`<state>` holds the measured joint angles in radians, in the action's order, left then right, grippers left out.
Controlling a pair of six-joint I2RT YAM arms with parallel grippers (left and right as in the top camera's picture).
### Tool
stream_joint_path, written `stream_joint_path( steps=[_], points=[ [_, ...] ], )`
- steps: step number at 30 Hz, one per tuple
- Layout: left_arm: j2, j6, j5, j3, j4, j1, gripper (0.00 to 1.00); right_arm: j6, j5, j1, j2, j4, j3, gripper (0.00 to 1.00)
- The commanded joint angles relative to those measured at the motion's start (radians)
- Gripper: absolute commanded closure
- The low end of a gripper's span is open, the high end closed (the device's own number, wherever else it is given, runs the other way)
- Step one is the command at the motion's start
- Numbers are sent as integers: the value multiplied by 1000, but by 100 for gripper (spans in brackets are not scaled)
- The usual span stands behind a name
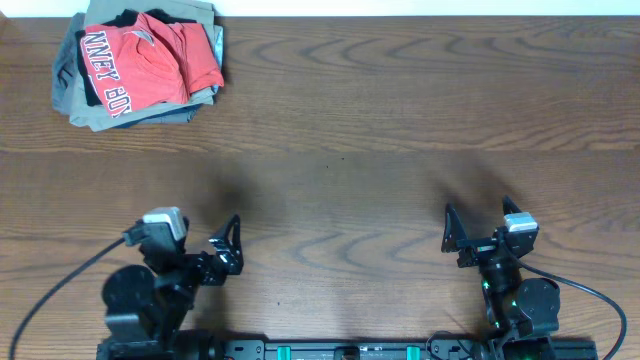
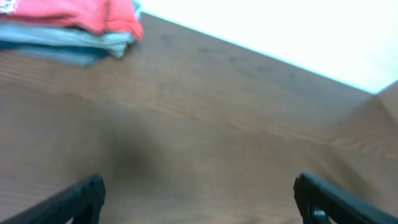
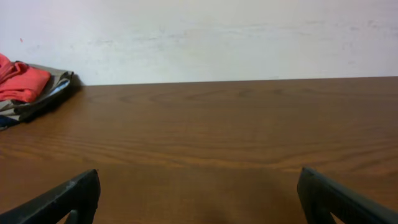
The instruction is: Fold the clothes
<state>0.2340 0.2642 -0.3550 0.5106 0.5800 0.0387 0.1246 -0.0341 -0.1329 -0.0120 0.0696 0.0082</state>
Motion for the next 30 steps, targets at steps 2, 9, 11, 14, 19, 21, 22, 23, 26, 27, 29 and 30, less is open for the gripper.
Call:
stream_joint_path(
  steps=[2,9,11,14,19,21,22,23,26,27,29,30],
  points=[
    [-127,-8,9,-170,-126,-22,2,-10,-8,14,7,2,-3,1],
    [-227,-8,13,-370,-372,-24,2,-10,-8,14,7,2,-3,1],
    [-232,-8,26,-412,-460,-24,2,-10,-8,14,7,2,-3,1],
    [-232,-8,54,-460,-567,-24,2,-10,-8,14,7,2,-3,1],
    [-232,-8,164,-507,-644,-23,2,-10,-8,14,7,2,-3,1],
    [-232,-8,232,-507,-648,-24,2,-10,-8,14,7,2,-3,1],
    [-232,-8,267,-507,-650,-24,2,-10,-8,14,7,2,-3,1],
    [-232,-8,298,-507,-649,-24,2,-10,-8,14,7,2,-3,1],
    [-232,-8,365,-507,-635,-24,2,-10,-8,14,7,2,-3,1],
    [-232,-9,376,-507,-623,-24,2,-10,-8,14,7,2,-3,1],
    [-232,-9,413,-507,-576,-24,2,-10,-8,14,7,2,-3,1],
    [-232,-9,430,-507,-543,-24,2,-10,-8,14,7,2,-3,1]
  ],
)
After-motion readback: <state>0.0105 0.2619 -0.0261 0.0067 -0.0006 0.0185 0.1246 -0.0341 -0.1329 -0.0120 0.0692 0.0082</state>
